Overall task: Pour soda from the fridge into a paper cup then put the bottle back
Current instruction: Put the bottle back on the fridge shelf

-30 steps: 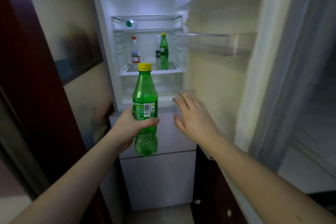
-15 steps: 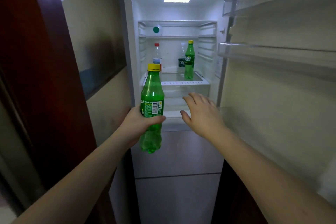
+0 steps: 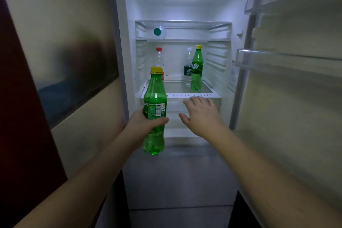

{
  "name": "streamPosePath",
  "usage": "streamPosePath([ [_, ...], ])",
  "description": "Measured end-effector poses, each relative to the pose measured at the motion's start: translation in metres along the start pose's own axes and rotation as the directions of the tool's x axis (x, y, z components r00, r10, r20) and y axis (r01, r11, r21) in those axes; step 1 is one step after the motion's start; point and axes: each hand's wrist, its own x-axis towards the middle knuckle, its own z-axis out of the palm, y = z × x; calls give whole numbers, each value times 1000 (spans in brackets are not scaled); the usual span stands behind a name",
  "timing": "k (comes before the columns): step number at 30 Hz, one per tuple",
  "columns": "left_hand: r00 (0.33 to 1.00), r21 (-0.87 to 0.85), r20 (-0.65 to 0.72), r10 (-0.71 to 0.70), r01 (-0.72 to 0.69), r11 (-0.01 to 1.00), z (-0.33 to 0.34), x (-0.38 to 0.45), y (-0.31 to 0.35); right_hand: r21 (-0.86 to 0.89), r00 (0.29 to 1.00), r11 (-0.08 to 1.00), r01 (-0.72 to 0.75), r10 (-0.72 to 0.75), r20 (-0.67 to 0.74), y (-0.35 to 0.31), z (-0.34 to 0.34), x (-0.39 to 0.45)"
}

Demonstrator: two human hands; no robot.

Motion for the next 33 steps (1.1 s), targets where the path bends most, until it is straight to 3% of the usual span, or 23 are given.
streamPosePath([
  [8, 997, 17, -50, 55, -54, 998, 29, 97, -10, 30, 997, 1000, 3, -5, 71, 29, 40, 76],
  [19, 990, 76, -100, 102, -95, 993, 52, 210, -8, 61, 1000, 998, -8, 7, 25, 53, 71, 141],
  [26, 988, -34, -134, 75, -80, 996, 54, 274, -11, 17, 998, 998, -60, 60, 30, 70, 85, 181],
  [33, 981, 63, -169, 92, -82, 995, 52, 341, -17, 5, 995, 996, -94, 94, 15, 75, 99, 221],
])
